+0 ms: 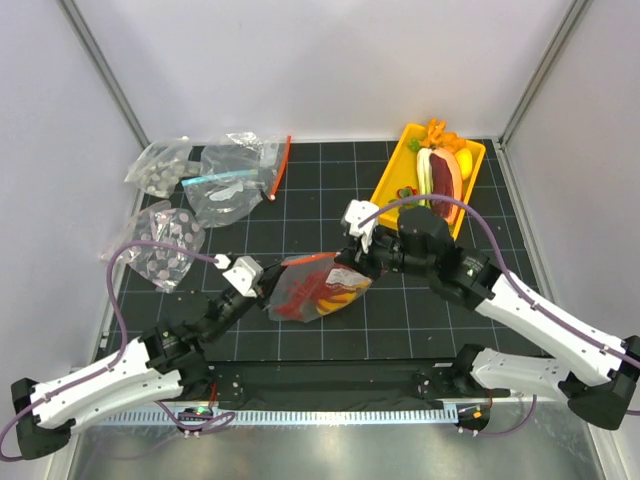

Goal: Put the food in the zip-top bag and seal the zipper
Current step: Zip the zipper food storage bag.

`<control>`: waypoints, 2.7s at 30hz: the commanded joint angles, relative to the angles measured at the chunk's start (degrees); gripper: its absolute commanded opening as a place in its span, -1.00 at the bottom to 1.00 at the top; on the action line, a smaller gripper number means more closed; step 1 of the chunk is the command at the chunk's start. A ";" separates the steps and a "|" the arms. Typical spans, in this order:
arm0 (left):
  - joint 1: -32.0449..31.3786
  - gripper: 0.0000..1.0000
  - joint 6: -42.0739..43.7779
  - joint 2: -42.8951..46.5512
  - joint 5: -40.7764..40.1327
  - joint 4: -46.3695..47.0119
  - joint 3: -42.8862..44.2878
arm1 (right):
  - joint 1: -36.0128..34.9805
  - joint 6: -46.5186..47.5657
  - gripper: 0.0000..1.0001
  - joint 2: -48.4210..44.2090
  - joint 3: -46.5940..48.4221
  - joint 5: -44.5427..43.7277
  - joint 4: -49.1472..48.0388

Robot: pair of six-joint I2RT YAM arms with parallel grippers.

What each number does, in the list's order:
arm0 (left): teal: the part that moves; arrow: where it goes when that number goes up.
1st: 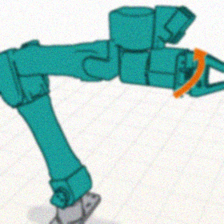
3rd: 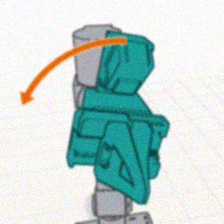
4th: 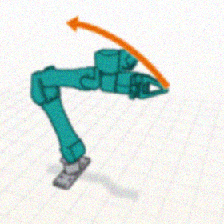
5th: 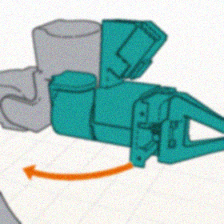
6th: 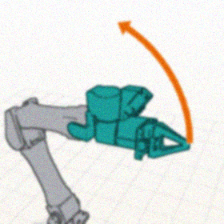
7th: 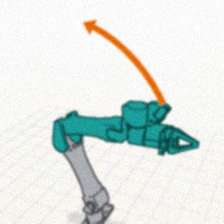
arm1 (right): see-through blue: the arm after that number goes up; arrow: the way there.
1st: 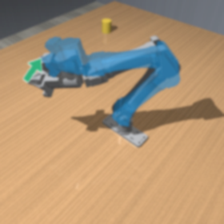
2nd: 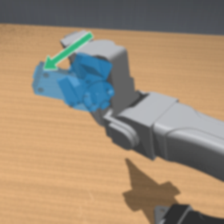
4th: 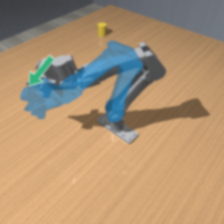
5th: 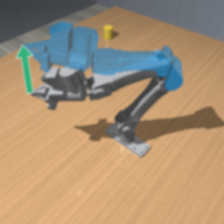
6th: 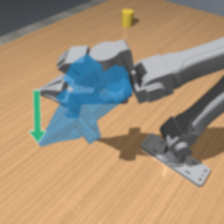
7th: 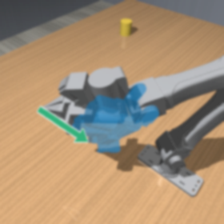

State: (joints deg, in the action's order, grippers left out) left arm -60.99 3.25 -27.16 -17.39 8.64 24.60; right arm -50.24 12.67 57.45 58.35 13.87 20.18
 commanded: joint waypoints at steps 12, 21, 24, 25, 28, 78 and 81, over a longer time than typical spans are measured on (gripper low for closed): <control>0.96 0.07 4.84 -9.84 0.96 1.73 9.32 | -0.47 1.31 -0.98 12.68 22.94 -1.47 17.95; 0.96 0.08 10.55 -13.53 2.18 1.91 13.18 | -1.70 2.28 -0.98 14.71 24.71 0.72 19.01; 0.96 -0.01 11.95 -17.57 3.06 -0.03 16.26 | -2.06 2.45 -0.98 14.71 25.32 0.81 19.45; 0.96 -0.02 11.87 -19.32 3.41 -0.38 17.23 | -2.06 2.45 -0.98 14.79 25.50 0.90 19.71; 0.96 -0.05 13.01 -21.18 5.96 -0.65 17.68 | -2.14 2.89 -0.98 14.36 25.32 1.34 20.16; 15.55 -0.99 -7.64 -13.19 -8.98 -3.37 12.05 | -2.14 -5.46 -0.98 4.86 9.24 -17.12 25.06; 15.47 -0.99 -7.64 -13.36 -9.59 -3.55 12.23 | -2.14 -5.55 -0.98 5.22 9.51 -18.17 26.48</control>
State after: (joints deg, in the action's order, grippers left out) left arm -48.34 -5.98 -42.30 -13.50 3.57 36.18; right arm -53.19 7.92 63.42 66.41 1.37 32.80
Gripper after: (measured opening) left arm 0.024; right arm 0.135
